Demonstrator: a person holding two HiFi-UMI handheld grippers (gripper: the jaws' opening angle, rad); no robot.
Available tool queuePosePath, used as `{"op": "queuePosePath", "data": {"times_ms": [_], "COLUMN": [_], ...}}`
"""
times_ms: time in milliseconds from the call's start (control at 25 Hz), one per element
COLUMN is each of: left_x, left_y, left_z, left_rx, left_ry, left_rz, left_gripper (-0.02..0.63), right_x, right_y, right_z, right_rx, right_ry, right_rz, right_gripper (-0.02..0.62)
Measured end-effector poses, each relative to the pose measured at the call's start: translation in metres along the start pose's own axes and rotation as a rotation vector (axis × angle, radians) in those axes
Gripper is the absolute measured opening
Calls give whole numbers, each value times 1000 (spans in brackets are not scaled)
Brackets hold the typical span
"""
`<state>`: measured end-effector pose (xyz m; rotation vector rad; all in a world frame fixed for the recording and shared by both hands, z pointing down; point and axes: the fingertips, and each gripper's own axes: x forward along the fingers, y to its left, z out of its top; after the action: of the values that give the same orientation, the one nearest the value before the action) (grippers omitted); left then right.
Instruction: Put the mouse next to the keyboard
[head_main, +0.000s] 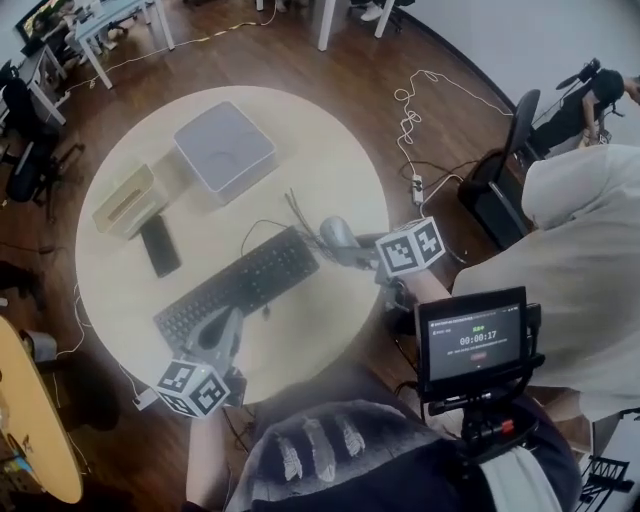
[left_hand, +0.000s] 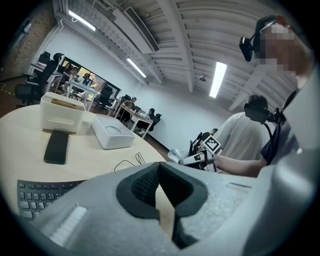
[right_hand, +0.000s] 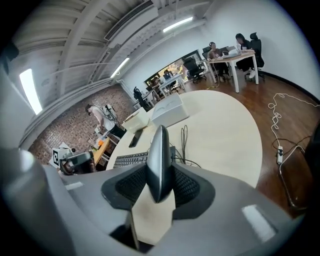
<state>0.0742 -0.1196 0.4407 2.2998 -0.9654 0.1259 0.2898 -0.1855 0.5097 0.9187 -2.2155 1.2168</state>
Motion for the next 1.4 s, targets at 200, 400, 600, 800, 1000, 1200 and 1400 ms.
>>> {"op": "queuePosePath", "data": {"times_ms": [200,400,600,800,1000,1200,1400], "left_x": [9,20,43,66,60,60,59], "left_y": [-6,-9,-18,-30,-33,-31,-27], "left_z": [-2,1,-1,-3,-2,-3,-10], "left_rx": [-4,-1,11,42,40,45,77], "left_ry": [6,-5,23,62,65,72,95], "left_rz": [46,81,86,83,83,94,99], "left_gripper": [-2,-2,-2,-2,-1,-2,0], "right_x": [12,33,41,50,55,54,40], "right_y": [-57,-100,-114,-131,-137,-148,-127], "right_z": [-1,-7,-12,-22,-27,-23,1], "right_rx": [95,125,156,167,135,-103,-295], "right_ry": [59,129,152,191,165,143,33], "right_rz": [-7,-42,-26,-43,-102,-262,-366], "right_gripper": [150,149,147,146,149,305,305]}}
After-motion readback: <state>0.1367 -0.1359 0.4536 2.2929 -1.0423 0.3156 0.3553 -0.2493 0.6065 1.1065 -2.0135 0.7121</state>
